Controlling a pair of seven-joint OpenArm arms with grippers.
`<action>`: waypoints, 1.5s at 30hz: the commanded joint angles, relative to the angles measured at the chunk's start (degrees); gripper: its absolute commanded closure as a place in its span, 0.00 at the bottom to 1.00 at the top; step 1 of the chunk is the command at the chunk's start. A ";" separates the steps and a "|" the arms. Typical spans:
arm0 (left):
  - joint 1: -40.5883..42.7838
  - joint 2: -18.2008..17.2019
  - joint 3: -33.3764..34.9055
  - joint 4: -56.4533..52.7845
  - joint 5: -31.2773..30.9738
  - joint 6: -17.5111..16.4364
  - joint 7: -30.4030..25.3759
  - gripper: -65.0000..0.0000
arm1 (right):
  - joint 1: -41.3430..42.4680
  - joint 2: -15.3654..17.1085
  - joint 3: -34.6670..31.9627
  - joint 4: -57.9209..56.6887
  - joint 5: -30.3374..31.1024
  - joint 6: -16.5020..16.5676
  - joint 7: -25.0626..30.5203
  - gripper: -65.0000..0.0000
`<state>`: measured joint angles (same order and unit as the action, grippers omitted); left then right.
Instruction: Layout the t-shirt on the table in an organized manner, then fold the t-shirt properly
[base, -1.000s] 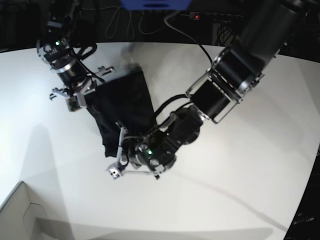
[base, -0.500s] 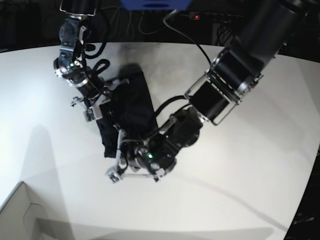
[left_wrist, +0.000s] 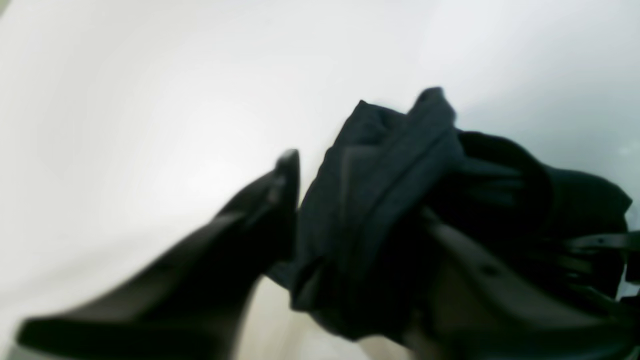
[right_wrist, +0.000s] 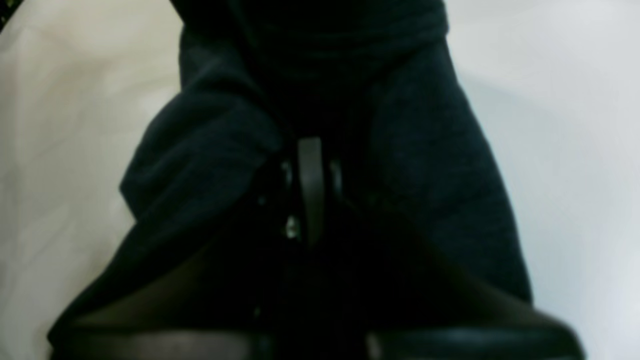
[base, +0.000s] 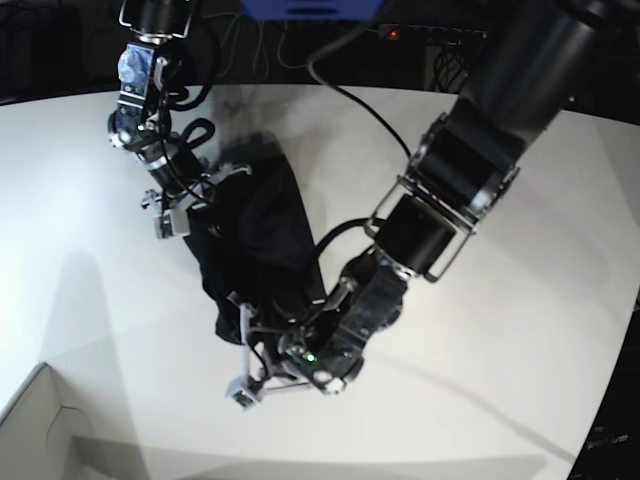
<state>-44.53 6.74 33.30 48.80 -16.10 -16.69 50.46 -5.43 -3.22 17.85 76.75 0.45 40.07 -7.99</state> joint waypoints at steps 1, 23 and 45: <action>-2.46 0.33 -0.55 0.57 0.32 0.91 -1.62 0.62 | -0.50 0.28 0.13 -0.31 -2.51 -0.07 -3.31 1.00; -6.15 2.26 -17.96 -15.26 -10.85 -17.38 13.41 0.79 | -0.50 0.37 0.13 -0.05 -2.60 -0.07 -3.31 1.00; -9.49 0.33 -18.31 -22.82 -31.77 -16.67 11.92 0.46 | -0.15 0.19 0.04 0.04 -4.18 -0.07 -3.31 1.00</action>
<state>-51.35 7.07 15.40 25.32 -46.74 -33.17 63.05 -5.39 -3.03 17.72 76.77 -0.71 40.25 -7.94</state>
